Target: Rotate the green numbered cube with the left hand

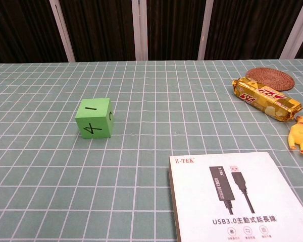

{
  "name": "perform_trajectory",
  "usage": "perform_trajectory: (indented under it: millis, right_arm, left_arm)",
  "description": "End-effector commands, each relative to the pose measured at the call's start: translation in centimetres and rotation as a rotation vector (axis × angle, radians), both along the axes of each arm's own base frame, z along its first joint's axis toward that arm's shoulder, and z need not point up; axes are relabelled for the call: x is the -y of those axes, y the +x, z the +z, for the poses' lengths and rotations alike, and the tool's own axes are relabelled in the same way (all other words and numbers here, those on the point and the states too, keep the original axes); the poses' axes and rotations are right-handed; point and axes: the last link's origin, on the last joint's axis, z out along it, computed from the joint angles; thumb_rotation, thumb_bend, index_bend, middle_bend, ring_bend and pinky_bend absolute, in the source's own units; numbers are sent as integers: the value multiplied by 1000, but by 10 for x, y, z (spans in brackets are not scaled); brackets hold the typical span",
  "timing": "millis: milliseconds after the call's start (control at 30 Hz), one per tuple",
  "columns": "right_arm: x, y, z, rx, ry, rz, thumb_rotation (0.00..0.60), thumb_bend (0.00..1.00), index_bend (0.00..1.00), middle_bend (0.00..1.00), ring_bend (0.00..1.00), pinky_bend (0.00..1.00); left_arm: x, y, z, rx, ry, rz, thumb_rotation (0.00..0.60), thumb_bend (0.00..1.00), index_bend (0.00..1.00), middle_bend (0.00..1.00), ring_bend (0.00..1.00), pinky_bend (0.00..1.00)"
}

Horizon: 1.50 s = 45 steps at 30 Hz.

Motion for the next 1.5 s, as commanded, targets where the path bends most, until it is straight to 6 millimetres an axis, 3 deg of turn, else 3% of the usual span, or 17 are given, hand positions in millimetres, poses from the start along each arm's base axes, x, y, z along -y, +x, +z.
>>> perform_trajectory:
  millis: [33, 100, 233, 400, 533, 767, 1000, 1500]
  right_arm:
    - [-2, 0, 4, 7, -12, 4, 600, 73, 55, 0, 0, 0]
    - [-3, 0, 5, 6, -7, 4, 600, 73, 55, 0, 0, 0]
    - [-2, -1, 4, 7, -6, 3, 600, 73, 55, 0, 0, 0]
    - [-1, 0, 1, 1, 5, 1, 600, 73, 55, 0, 0, 0]
    - [0, 0, 0, -3, 0, -7, 600, 73, 55, 0, 0, 0]
    - [4, -2, -3, -11, 4, -25, 600, 73, 55, 0, 0, 0]
    - [6, -3, -8, -21, 18, -31, 600, 73, 55, 0, 0, 0]
    - [7, -5, -6, -12, 11, -43, 600, 73, 55, 0, 0, 0]
  left_arm:
    - [-9, -2, 1, -8, -24, 8, 600, 377, 96, 95, 1, 97]
    - [-20, -2, 2, -18, -35, 13, 600, 378, 93, 114, 34, 120]
    - [-39, 0, 1, -46, -79, 45, 600, 401, 67, 231, 199, 221]
    - [-74, 14, -18, -88, -256, 76, 600, 478, 67, 503, 483, 513]
    - [-93, 18, -32, -143, -380, 138, 600, 619, 70, 671, 616, 638]
    - [-109, 27, -57, -209, -478, 182, 600, 719, 70, 753, 658, 668]
    - [-115, 55, -78, -152, -561, 153, 600, 806, 105, 823, 716, 701]
    - [-114, 98, -121, -128, -672, 105, 600, 814, 106, 833, 721, 702]
